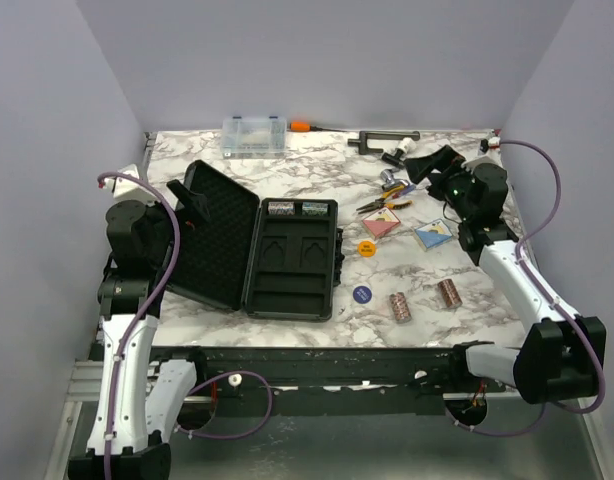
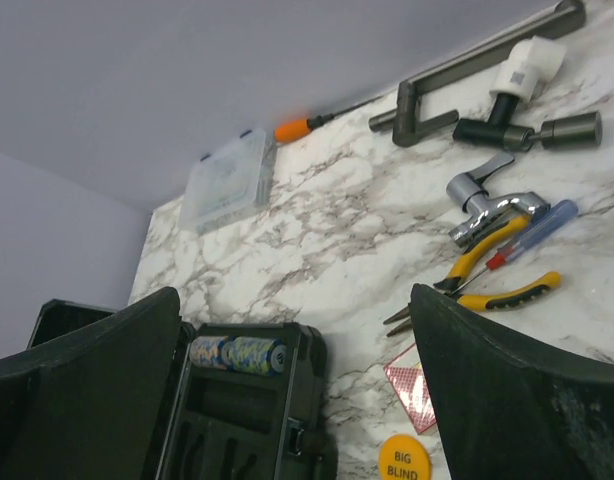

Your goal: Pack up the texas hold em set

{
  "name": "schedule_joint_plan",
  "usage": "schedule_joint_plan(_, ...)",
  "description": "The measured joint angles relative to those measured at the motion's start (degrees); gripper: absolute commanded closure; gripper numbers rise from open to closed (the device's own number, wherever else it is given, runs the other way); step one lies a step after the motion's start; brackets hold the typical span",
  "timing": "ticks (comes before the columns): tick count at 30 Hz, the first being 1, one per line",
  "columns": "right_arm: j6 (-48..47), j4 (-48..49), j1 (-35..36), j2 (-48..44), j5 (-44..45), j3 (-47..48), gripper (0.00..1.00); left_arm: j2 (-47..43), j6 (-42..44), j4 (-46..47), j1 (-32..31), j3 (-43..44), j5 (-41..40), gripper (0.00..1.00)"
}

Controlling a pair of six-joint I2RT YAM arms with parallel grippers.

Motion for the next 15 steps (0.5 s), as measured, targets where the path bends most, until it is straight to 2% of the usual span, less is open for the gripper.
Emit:
schedule_joint_plan(8, 2.4, -7.8, 0.0, 2.4, -4.8, 2.6, 0.00, 5.3, -0.2, 1.7, -1.8, -1.9, -0.5, 0.02)
schedule_joint_plan(15, 2.1, -12.0, 0.4, 3.4, -9.5, 2.7, 0.00, 6.4, -0.3, 3.6, -14.4, -2.6, -0.8, 0.02)
